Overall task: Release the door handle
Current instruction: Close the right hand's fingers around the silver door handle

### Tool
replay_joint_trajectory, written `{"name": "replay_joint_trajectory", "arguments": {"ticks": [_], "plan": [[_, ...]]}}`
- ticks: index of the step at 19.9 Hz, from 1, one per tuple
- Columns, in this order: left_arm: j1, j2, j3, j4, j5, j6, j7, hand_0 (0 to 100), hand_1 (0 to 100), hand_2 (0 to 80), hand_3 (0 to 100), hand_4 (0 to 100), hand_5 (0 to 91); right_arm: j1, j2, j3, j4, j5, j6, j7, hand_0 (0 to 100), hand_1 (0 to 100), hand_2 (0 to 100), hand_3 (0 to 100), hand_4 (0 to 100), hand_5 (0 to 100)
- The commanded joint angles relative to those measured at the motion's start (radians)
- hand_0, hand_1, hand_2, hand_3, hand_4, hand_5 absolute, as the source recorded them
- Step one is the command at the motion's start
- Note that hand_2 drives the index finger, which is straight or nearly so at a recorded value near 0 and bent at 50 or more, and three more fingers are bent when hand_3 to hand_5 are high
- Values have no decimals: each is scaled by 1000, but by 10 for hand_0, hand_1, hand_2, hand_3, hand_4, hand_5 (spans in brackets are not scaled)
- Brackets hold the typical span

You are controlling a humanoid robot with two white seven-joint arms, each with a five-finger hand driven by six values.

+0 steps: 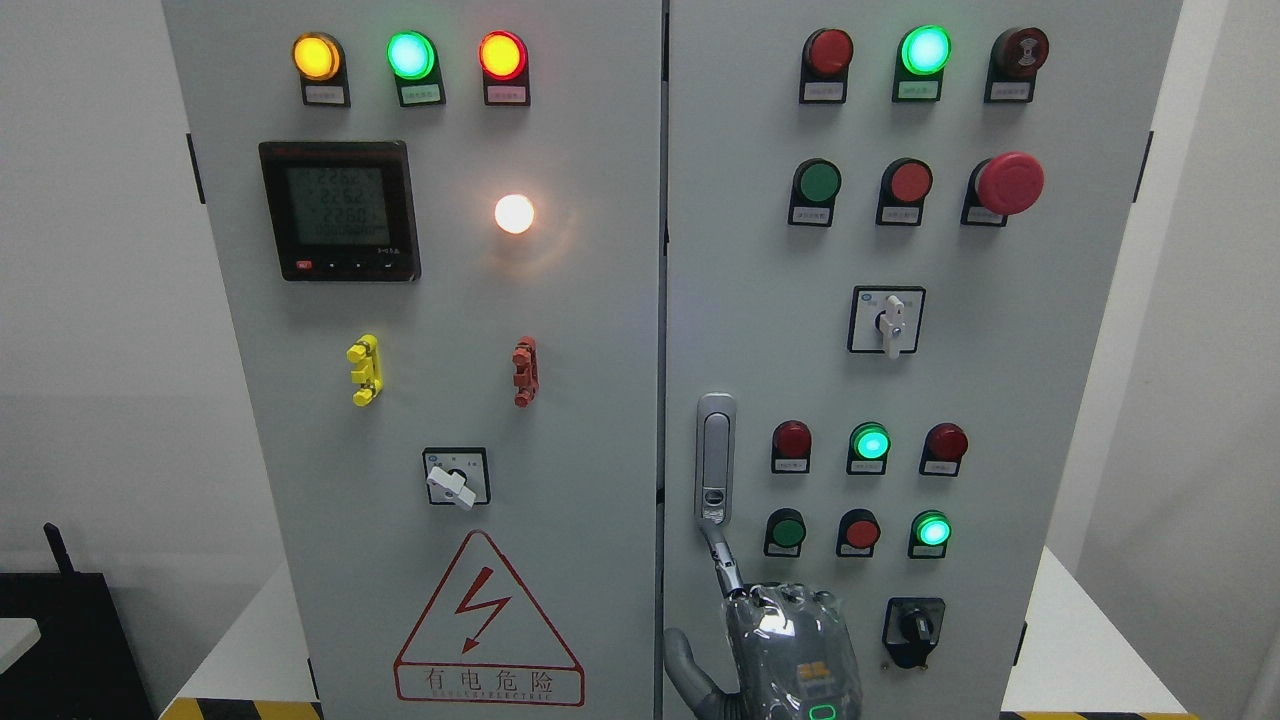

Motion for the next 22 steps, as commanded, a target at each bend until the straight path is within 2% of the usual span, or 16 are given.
{"name": "replay_joint_trajectory", "arguments": {"ticks": [1,12,14,22], "plan": [[0,0,0,-9,-28,-1,1,120,389,0,0,0,0,-12,1,-11,22,0,29,1,423,357,4,1000,1000,997],[0,0,0,-9,-28,-1,1,120,389,0,0,0,0,-32,-1,-12,28,0,33,8,419,355,3,1000,1000,996],[0,0,0,-9,-28,-1,1,120,389,0,0,0,0,-28,-1,-11,27,0,32,22,420,356,7,1000,1000,996],[0,0,0,-9,-28,-1,1,120,389,0,0,0,0,-13,3,-8,27,0,32,22,412,358,16,1000,1000,995]]}}
